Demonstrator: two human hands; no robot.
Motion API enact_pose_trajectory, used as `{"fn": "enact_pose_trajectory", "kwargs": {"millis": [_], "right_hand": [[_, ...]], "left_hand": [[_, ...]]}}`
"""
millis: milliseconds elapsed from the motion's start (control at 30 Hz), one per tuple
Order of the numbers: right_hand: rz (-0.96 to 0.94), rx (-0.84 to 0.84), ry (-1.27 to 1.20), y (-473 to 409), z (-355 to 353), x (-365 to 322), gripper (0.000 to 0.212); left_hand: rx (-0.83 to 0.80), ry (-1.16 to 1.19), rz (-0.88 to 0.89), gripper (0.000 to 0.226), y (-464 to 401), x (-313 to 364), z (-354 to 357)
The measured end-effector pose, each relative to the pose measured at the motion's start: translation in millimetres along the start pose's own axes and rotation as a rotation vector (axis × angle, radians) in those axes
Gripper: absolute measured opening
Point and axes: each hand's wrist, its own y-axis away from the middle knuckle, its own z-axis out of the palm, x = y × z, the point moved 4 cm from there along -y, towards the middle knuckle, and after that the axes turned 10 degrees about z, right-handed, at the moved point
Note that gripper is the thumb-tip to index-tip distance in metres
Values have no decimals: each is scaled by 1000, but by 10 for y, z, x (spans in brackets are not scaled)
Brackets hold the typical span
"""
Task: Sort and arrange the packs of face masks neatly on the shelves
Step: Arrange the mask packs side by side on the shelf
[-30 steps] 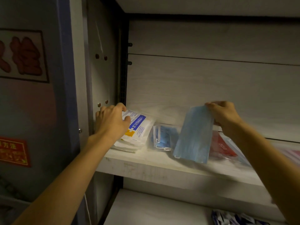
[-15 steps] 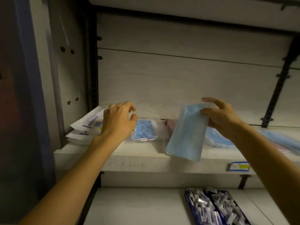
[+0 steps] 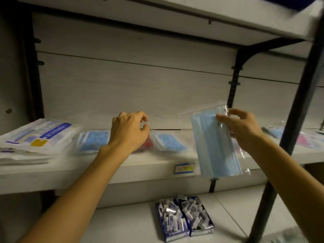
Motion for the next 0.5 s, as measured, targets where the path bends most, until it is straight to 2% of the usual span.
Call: {"fn": "enact_pose_trajectory", "kwargs": {"millis": [133,267,500], "right_hand": [[-7,45,31,-76,-728,59,46],[-16,106,77,-133,-1355,103,40],[-59,129,127,-364,-2022,240,34]], "left_hand": [[-45,19,35,23,-71,652,329],[-76,37,53,25,-99,1264,611],[-108,37,40,24,-45,1896,988]]}}
